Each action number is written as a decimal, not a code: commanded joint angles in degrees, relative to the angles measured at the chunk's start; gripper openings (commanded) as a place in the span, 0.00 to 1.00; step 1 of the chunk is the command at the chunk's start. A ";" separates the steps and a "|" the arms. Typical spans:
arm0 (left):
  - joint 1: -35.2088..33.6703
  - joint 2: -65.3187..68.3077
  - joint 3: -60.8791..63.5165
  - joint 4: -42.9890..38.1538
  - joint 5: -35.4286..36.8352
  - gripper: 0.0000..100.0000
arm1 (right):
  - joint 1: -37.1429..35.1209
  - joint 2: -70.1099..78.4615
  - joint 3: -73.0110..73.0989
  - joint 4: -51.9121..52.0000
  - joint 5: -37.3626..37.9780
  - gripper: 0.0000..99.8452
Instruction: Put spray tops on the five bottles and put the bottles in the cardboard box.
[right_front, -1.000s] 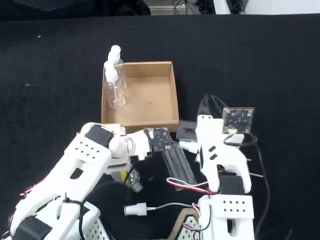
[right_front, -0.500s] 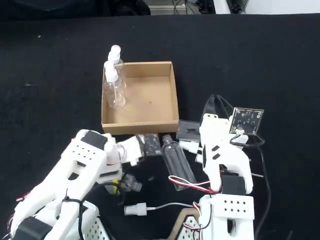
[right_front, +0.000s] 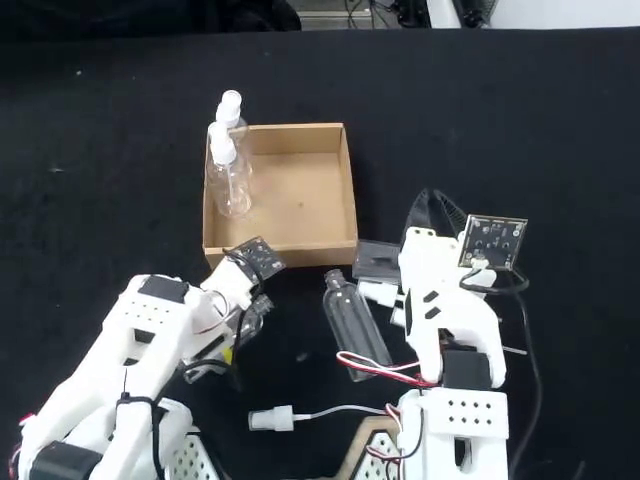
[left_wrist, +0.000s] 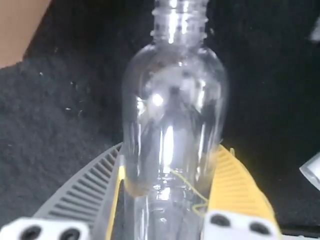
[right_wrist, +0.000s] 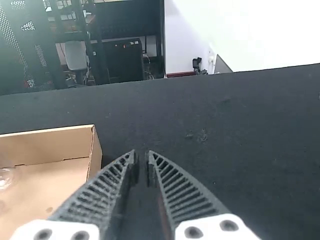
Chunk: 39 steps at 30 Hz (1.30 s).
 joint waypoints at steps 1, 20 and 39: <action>-1.80 -0.09 0.13 4.84 0.26 0.14 | -0.97 -1.01 -2.33 -1.23 -0.53 0.02; -52.09 0.62 -15.25 9.49 -29.36 0.24 | -2.20 -0.92 -2.15 -1.23 -0.53 0.02; -54.29 0.70 -22.99 14.42 -19.08 0.32 | -2.20 -1.01 -1.63 -1.23 -0.53 0.02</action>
